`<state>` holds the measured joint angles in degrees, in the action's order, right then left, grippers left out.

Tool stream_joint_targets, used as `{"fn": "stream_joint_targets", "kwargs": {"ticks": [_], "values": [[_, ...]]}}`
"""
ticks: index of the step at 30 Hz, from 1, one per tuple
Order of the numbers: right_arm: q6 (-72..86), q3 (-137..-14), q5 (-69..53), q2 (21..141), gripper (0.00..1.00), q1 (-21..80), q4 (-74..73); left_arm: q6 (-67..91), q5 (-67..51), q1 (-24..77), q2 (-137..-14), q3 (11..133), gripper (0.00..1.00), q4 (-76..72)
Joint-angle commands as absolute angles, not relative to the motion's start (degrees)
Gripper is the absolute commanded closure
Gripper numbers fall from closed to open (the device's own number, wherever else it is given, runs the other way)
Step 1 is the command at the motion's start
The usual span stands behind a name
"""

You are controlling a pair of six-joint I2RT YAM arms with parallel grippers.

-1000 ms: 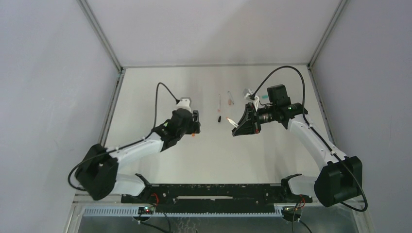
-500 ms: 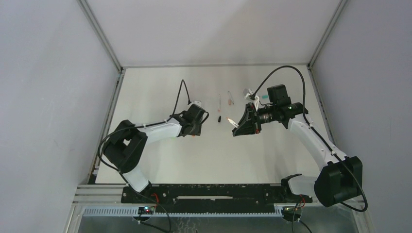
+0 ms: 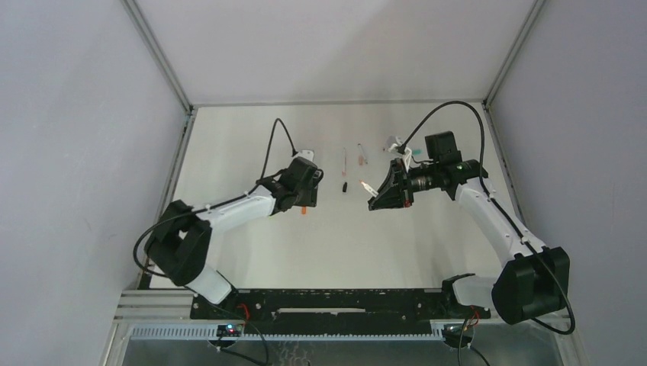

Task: Insert the pens into the pen caps
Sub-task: Insert the pen cap onto the pen.

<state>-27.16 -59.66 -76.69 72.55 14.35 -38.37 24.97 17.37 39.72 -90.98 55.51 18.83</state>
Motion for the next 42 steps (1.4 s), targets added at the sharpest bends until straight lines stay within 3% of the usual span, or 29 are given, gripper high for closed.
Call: {"fn": "stream_joint_targets", "kwargs": {"ticks": [1, 7, 23, 42], "values": [[-29.03, -61.87, -76.91, 72.69, 1.00, 12.77, -38.74, 24.63, 16.24, 39.46, -84.79, 53.33, 0.40, 16.29], [-30.04, -61.83, -76.69, 73.31, 1.00, 10.64, -39.58, 25.02, 15.19, 39.29, -86.30, 53.90, 0.40, 17.56], [-34.99, -63.79, -75.09, 76.84, 1.00, 12.92, -44.38, 25.71, 14.49, 37.79, -97.53, 58.63, 0.57, 23.20], [-35.53, -63.79, -76.08, 75.68, 1.00, 12.84, -44.86, 21.91, 12.32, 37.42, -105.03, 67.48, 0.67, 33.64]]}}
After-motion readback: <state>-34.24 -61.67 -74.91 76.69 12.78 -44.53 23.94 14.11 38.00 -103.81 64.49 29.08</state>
